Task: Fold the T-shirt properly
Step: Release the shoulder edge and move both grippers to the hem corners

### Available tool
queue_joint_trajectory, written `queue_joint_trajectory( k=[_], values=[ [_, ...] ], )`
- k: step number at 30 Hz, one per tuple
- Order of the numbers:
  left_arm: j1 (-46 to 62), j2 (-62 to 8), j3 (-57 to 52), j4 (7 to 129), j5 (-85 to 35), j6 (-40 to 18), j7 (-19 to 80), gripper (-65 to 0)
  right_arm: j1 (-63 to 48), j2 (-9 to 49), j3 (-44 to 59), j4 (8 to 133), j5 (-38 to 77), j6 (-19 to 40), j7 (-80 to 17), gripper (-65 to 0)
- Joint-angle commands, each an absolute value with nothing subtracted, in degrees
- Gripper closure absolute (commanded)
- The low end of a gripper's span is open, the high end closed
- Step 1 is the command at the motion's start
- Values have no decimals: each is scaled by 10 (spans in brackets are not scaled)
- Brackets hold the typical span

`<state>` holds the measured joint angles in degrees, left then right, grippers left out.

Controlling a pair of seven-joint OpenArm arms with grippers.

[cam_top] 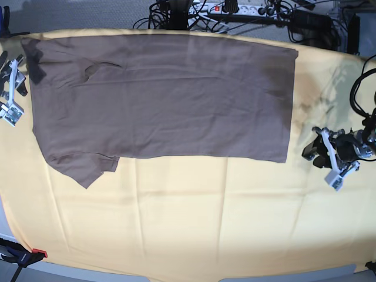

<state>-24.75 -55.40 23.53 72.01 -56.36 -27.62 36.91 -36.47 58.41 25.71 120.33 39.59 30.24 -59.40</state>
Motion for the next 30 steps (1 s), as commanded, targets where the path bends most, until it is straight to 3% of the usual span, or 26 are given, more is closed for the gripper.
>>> queue_joint_trajectory(
  k=[1, 9, 23, 25, 28, 30],
  values=[
    [-262, -555, 209, 692, -600, -296, 369, -278, -362, 594, 266, 1209, 393, 299, -587, -377],
    [-262, -457, 177, 526, -715, -396, 442, -278, -362, 590, 266, 1209, 392, 298, -561, -377],
    [-261, -369, 176, 516, -732, -400, 480, -277, -362, 581, 266, 1209, 392, 298, -524, -377],
    [-264, -370, 176, 516, -731, -400, 470, -226, -362, 571, 266, 1209, 392, 298, -511, -377],
    [-268, -370, 170, 516, -721, -400, 459, -38, -362, 545, 266, 1209, 390, 298, -479, -376],
    [-274, -370, 167, 516, -714, -400, 459, 0, -362, 522, 266, 1209, 390, 298, -460, -376]
  ],
)
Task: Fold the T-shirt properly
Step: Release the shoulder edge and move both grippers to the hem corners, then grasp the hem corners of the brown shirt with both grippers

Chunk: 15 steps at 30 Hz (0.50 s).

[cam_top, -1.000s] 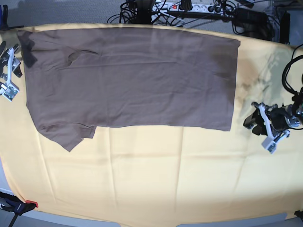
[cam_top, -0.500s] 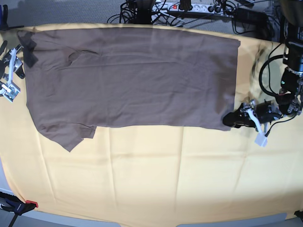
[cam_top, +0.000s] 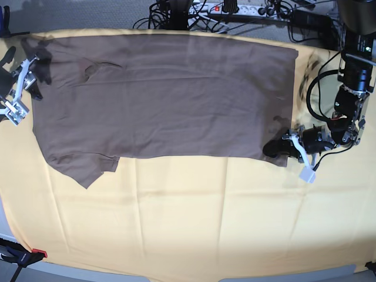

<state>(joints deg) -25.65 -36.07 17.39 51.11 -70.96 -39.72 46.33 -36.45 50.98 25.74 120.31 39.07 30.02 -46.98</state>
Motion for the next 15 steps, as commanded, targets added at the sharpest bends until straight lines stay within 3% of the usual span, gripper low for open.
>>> queue_joint_trajectory(
  k=[1, 8, 15],
  values=[
    [-276, -370, 167, 516, -710, -400, 459, 0, -360, 511, 266, 1209, 390, 298, -452, -376],
    [-284, -369, 167, 516, -689, -400, 446, 0, -235, 419, 266, 1154, 388, 298, -436, -376],
    [-284, -368, 167, 516, -673, -400, 446, 0, -27, 356, 266, 922, 406, 324, -437, -376]
  ],
)
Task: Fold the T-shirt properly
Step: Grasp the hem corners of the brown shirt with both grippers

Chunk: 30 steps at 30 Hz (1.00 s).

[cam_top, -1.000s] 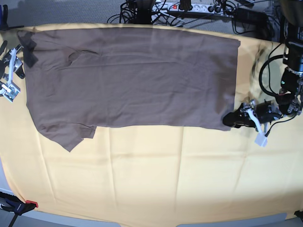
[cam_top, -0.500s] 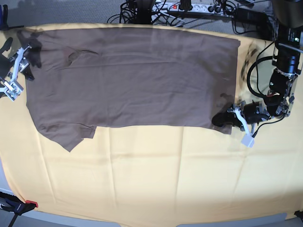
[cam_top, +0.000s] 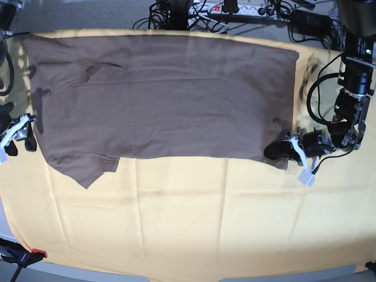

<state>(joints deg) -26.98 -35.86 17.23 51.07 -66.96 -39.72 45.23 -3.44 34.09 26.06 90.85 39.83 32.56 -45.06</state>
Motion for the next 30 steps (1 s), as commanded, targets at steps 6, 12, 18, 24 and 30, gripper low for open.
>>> queue_joint_trajectory(
  k=[6, 12, 18, 24, 30],
  values=[
    [-283, -364, 167, 516, -671, -400, 446, 0, 136, 351, 266, 666, 472, 369, -478, -376],
    [-281, -358, 167, 516, -671, -400, 446, 0, 244, 349, 266, 464, 507, 390, -502, -376],
    [-281, -359, 167, 516, -671, -400, 446, 0, 252, 325, 266, 413, 507, 397, -522, -376],
    [-281, -359, 167, 516, -671, -400, 446, 0, 253, 303, 216, 413, 525, 400, -550, -375],
    [-281, -359, 167, 516, -671, -400, 439, 0, 254, 305, 160, 413, 505, 400, -502, -215]
  ],
)
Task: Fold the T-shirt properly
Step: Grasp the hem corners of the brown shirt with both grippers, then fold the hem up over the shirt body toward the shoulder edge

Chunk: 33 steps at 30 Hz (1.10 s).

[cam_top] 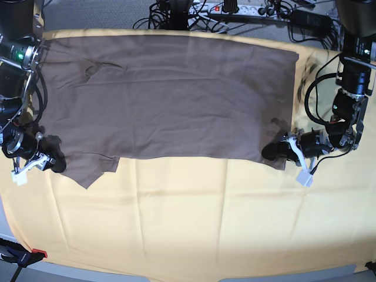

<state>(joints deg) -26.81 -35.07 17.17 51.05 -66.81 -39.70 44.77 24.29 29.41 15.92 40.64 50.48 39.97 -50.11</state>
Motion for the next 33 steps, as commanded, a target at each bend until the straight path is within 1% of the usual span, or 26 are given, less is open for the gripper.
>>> queue_joint_trajectory(
  k=[1, 2, 3, 7, 11, 14, 19, 22, 25, 31, 33],
  values=[
    [-281, -359, 167, 516, -671, -400, 435, 0, 254, 305, 161, 413, 496, 400, -486, -136],
    [-281, -359, 167, 516, -670, -400, 434, 0, 254, 306, 161, 413, 486, 400, -470, -57],
    [-282, -359, 167, 516, -669, -400, 434, 0, 254, 306, 161, 413, 476, 400, -453, 0],
    [-285, -359, 167, 516, -638, -400, 411, 0, 260, 306, 161, 413, 430, 400, -400, 0],
    [-285, -355, 152, 516, -599, -400, 366, 0, 277, 305, 161, 413, 395, 400, -387, 0],
    [-285, -346, 120, 516, -589, -400, 340, 0, 295, 305, 161, 413, 374, 400, -383, 0],
    [-296, -321, 56, 516, -552, -400, 318, 0, 324, 302, 161, 413, 329, 377, -347, 0],
    [-311, -312, 51, 516, -508, -387, 283, 0, 339, 300, 161, 413, 294, 363, -320, 0],
    [-324, -303, 51, 516, -466, -387, 256, 0, 350, 300, 161, 413, 278, 353, -305, 0],
    [-334, -288, 51, 516, -443, -388, 243, 0, 361, 296, 161, 413, 265, 357, -287, 0],
    [-334, -287, 51, 516, -444, -400, 245, 0, 360, 297, 161, 413, 265, 383, -292, 0]
  ],
)
